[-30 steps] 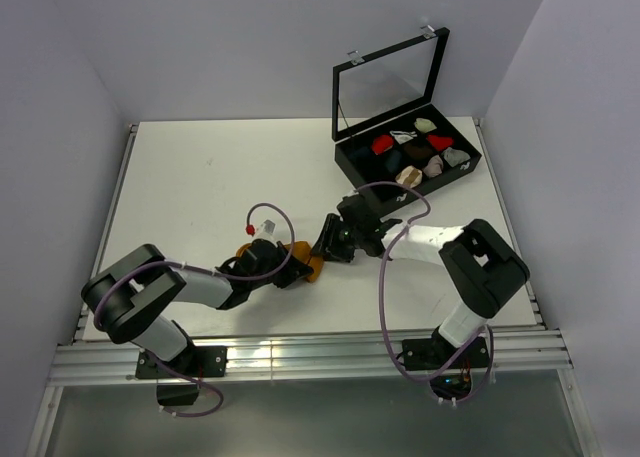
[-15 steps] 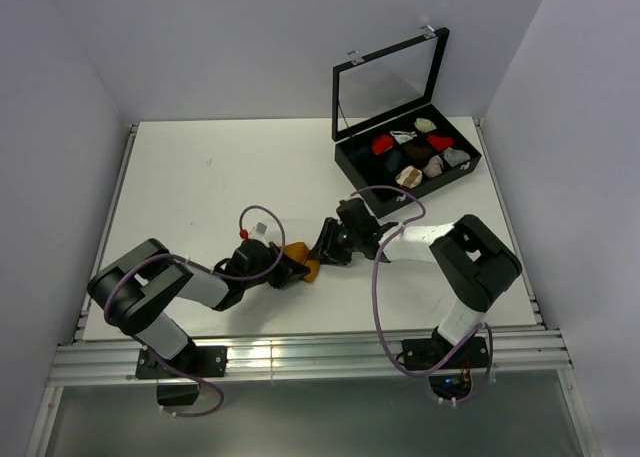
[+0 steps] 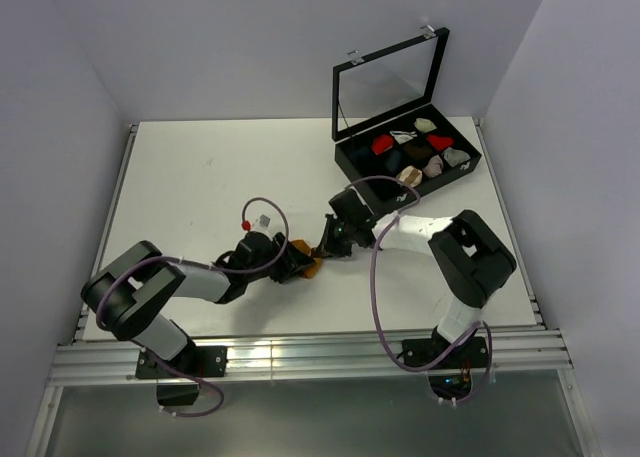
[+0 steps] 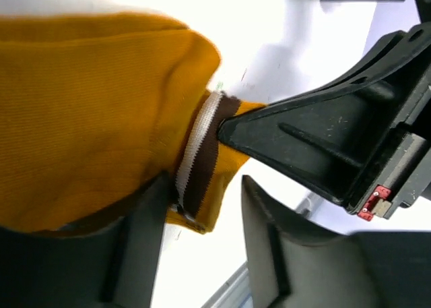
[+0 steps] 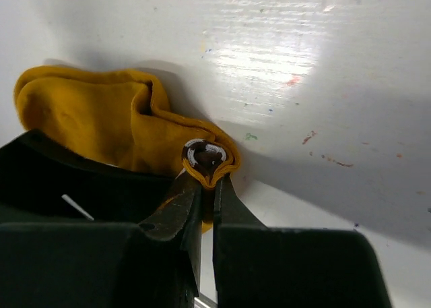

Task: Roll the socks
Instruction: Roll the sock at the center of the board.

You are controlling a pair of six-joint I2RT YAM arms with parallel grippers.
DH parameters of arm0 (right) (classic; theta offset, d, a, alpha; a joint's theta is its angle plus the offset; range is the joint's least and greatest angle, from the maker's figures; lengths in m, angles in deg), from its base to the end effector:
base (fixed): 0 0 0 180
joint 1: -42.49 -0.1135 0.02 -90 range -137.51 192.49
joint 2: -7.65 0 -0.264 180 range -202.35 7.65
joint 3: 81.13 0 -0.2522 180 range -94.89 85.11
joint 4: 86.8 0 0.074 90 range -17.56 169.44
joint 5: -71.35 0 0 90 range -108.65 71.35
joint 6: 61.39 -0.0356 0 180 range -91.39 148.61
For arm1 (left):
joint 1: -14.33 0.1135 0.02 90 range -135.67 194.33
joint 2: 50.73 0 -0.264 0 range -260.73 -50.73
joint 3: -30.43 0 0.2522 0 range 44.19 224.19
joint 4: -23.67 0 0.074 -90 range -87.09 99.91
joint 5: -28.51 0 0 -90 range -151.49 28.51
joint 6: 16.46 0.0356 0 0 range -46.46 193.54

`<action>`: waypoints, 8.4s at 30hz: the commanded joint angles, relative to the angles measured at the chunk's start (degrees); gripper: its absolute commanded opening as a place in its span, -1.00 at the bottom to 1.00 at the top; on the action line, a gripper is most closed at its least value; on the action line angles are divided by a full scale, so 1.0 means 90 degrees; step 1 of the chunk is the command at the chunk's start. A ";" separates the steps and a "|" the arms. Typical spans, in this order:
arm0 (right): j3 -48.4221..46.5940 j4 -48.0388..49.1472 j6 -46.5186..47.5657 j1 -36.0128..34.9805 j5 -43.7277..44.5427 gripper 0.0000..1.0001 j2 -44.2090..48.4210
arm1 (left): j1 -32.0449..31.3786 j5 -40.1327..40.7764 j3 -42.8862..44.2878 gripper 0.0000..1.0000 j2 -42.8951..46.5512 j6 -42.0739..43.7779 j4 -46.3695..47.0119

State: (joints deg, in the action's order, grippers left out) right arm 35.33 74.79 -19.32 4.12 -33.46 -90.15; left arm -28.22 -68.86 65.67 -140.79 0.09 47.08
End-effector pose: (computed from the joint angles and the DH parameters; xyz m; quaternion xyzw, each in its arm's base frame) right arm 0.2531 0.2120 0.1469 0.0372 0.9397 0.3061 0.1480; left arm 0.1876 -0.1784 0.1144 -0.2015 0.8472 -0.4438 0.2112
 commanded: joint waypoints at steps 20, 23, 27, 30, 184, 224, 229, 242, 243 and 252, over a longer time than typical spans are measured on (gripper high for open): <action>-0.2106 -0.3488 0.0432 -0.0161 0.0962 -1.00 -0.0833 | -0.2919 0.5057 0.2144 0.17 -0.0012 0.3619 -0.2753; -0.2086 -0.3459 0.0432 -0.0180 0.0884 -1.00 -0.0852 | -0.3153 0.5418 0.2438 0.16 -0.0393 0.3766 -0.2850; -0.2057 -0.3439 0.0452 -0.0209 0.0825 -1.00 -0.0901 | -0.3388 0.5702 0.2701 0.15 -0.0676 0.3962 -0.2967; -0.2037 -0.3400 0.0442 -0.0219 0.0786 -1.00 -0.0911 | -0.3447 0.5771 0.2780 0.08 -0.0842 0.3884 -0.3114; -0.2067 -0.3869 0.0891 -0.0092 0.1157 -0.72 -0.0979 | -0.3232 0.5419 0.3043 -0.08 -0.0939 0.3748 -0.2615; -0.0104 0.0065 0.0529 0.0084 -0.0717 0.11 0.0663 | -0.1650 0.3496 0.0047 -0.51 0.1042 -0.0032 -0.2753; -0.0035 0.0709 0.0685 -0.0024 -0.1089 0.17 0.0437 | -0.1436 0.3125 -0.0325 -0.50 0.1149 -0.0296 -0.2392; 0.0033 0.1667 0.0842 -0.0239 -0.1704 0.22 -0.0539 | -0.1171 0.2753 -0.0745 -0.48 0.1305 -0.0540 -0.2255; 0.0062 0.1736 0.0842 -0.0239 -0.1762 0.22 -0.0588 | -0.1142 0.2705 -0.0765 -0.48 0.1325 -0.0550 -0.2264; 0.0170 0.2206 0.0910 -0.0239 -0.1929 -0.16 -0.1028 | -0.1035 0.2568 -0.0882 -0.49 0.1432 -0.0608 -0.2440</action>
State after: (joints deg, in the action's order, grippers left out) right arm 35.77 92.26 -12.45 2.48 -50.22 -98.00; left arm -37.90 -44.21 60.24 -127.31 -5.88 34.58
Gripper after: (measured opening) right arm 0.457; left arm 0.260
